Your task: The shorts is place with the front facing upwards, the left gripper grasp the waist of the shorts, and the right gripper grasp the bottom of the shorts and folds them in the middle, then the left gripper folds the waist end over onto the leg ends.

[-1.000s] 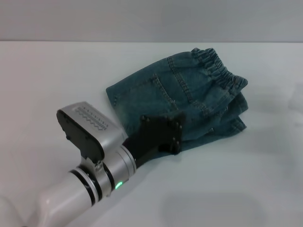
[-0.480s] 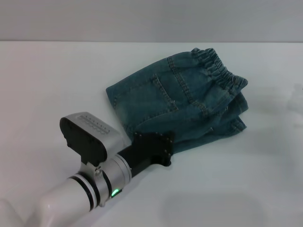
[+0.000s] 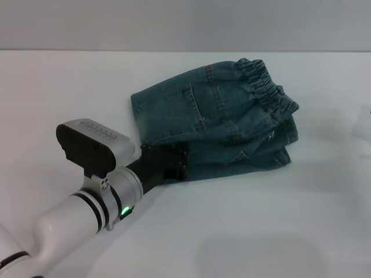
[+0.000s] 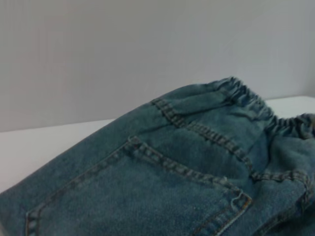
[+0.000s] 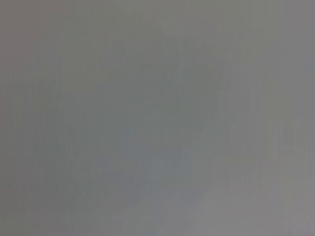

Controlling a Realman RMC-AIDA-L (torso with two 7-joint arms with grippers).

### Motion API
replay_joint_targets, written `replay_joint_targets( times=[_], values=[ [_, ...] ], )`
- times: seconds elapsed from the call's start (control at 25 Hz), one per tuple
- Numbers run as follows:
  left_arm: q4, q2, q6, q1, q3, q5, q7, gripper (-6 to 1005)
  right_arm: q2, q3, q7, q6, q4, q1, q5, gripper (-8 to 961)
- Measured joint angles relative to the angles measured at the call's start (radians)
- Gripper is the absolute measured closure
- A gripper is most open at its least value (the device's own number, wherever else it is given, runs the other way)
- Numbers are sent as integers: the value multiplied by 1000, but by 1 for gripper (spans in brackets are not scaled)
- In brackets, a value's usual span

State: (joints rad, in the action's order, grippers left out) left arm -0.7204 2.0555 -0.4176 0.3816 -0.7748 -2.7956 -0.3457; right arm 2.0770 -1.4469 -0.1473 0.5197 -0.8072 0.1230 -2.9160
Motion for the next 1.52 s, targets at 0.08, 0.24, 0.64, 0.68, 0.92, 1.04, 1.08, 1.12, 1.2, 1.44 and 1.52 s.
replay_joint_targets(
  times=[0.08,0.24,0.64,0.68,0.92,1.04,1.08,1.12,1.2,1.44,1.52],
  values=[
    [27,1,-2,22,-1,0,-13,979,0,1,-1,0,-2,-3,0,919],
    [46,2,-23,42,-9,0,-33,978,0,3,-1,0,-3,-7,0,916],
    [110,5,-77,94,-39,1,-36,975,0,16,-2,0,-3,-8,2,908],
    [109,4,-78,94,-39,0,-37,974,0,18,-2,0,-3,-8,3,907],
    [7,-4,-162,-23,-22,-17,9,972,0,65,13,38,-2,-19,1,903],
    [-69,-1,-217,-126,-75,-27,123,971,1,82,33,75,-2,-29,0,900],
    [-92,4,-223,-157,-126,-27,192,971,2,83,39,87,-2,-33,0,900],
    [-108,8,-227,-175,-170,-26,238,971,3,83,43,106,-1,-38,0,899],
    [-113,9,-232,-187,-255,-24,293,970,5,75,45,169,8,-51,6,897],
    [3,8,-321,-167,-484,-18,262,968,2,68,43,488,107,-79,69,893],
    [48,8,-362,-157,-502,-16,245,967,0,65,21,527,111,-94,69,891]
  ],
)
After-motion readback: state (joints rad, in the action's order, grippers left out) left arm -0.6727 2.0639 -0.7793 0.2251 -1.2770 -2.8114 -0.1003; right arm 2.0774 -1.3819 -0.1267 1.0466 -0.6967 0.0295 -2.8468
